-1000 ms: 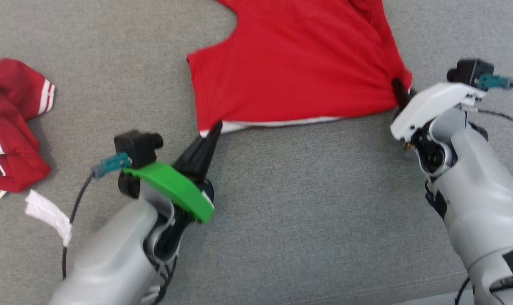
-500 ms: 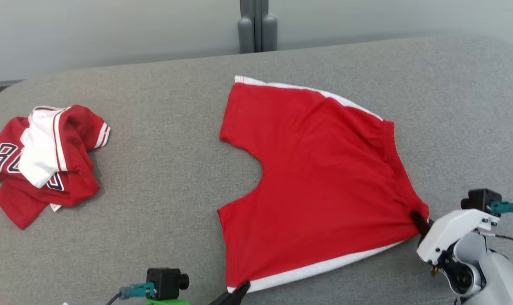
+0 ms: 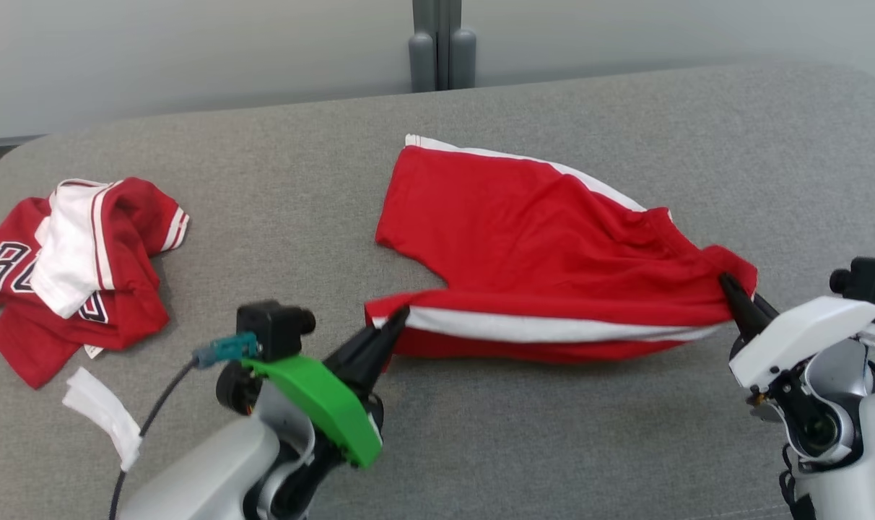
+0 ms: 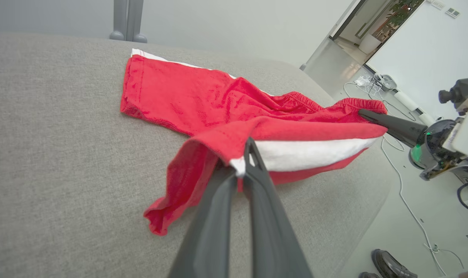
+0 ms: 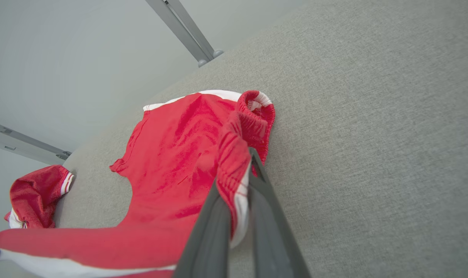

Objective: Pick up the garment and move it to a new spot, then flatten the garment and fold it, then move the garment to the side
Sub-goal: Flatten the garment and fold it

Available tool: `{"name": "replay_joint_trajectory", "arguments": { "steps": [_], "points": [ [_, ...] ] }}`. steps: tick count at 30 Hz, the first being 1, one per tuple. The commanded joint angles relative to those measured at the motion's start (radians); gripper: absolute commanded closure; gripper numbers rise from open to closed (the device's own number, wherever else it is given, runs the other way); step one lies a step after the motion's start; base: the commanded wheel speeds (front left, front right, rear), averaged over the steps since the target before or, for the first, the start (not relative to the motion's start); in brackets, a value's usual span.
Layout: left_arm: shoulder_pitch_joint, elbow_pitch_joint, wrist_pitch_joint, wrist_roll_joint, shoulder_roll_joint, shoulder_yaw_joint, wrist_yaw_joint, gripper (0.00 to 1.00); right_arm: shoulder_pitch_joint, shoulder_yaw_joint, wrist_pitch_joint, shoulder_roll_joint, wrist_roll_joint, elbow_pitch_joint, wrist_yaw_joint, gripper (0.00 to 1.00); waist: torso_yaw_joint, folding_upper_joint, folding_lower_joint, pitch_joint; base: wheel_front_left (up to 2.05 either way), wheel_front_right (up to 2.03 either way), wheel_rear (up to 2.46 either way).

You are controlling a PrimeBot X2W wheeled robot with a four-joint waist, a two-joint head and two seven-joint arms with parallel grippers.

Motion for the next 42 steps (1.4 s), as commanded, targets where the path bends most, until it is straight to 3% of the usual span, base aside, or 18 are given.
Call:
{"name": "replay_joint_trajectory", "arguments": {
  "steps": [1, 12, 22, 32, 33, 34, 35, 36, 37, 38, 42],
  "points": [
    [-0.055, 0.036, -0.01, 0.016, -0.016, 0.016, -0.005, 1.0, -0.035, 0.006, -0.015, 0.0, 0.021, 0.022, -0.001, 1.0, -0.027, 0.0, 0.0, 0.054, 0.0, 0.0, 0.0],
    [-0.322, 0.309, -0.057, 0.06, -0.128, 0.077, -0.053, 1.0, -0.325, 0.113, -0.207, 0.0, 0.176, 0.308, -0.001, 1.0, -0.081, 0.0, 0.0, 0.202, 0.0, 0.0, 0.0],
    [-0.507, 0.491, -0.1, 0.094, -0.174, 0.125, -0.064, 1.0, -0.556, 0.263, -0.424, 0.0, 0.311, 0.554, 0.0, 1.0, -0.119, 0.0, 0.0, 0.306, 0.0, 0.0, 0.0],
    [-0.632, 0.654, -0.127, 0.127, -0.217, 0.128, -0.07, 1.0, -0.691, 0.439, -0.606, -0.001, 0.496, 0.699, 0.0, 1.0, -0.143, 0.0, 0.0, 0.354, 0.0, 0.0, 0.0],
    [-0.642, 0.671, -0.13, 0.135, -0.221, 0.128, -0.067, 1.0, -0.703, 0.459, -0.631, 0.0, 0.519, 0.709, 0.0, 0.95, -0.146, 0.0, 0.0, 0.356, 0.0, 0.0, 0.0],
    [-0.648, 0.685, -0.134, 0.138, -0.225, 0.128, -0.068, 1.0, -0.71, 0.474, -0.644, 0.0, 0.537, 0.716, 0.0, 0.0, -0.147, 0.0, 0.0, 0.358, 0.0, 0.0, 0.0],
    [-0.653, 0.702, -0.137, 0.138, -0.23, 0.13, -0.066, 1.0, -0.718, 0.493, -0.663, 0.0, 0.561, 0.723, 0.0, 0.0, -0.149, 0.0, 0.0, 0.359, 0.0, 0.0, 0.0],
    [-0.657, 0.716, -0.14, 0.141, -0.234, 0.132, -0.064, 0.76, -0.724, 0.509, -0.673, 0.0, 0.578, 0.723, 0.0, 0.0, -0.149, 0.0, 0.0, 0.359, 0.0, 0.0, 0.0],
    [-0.662, 0.73, -0.144, 0.143, -0.239, 0.136, -0.06, 0.18, -0.729, 0.527, -0.685, 0.0, 0.595, 0.726, 0.0, 0.0, -0.15, 0.0, 0.0, 0.358, 0.0, 0.0, 0.0],
    [-0.664, 0.742, -0.149, 0.143, -0.244, 0.14, -0.058, 0.0, -0.732, 0.54, -0.694, 0.0, 0.608, 0.724, 0.0, 0.0, -0.15, 0.0, 0.0, 0.357, 0.0, 0.0, 0.0],
    [-0.641, 0.784, -0.161, 0.152, -0.256, 0.155, -0.06, 0.0, -0.722, 0.566, -0.724, 0.0, 0.576, 0.704, 0.0, 0.0, -0.149, 0.0, 0.0, 0.337, 0.0, 0.0, 0.0]
  ]
}}
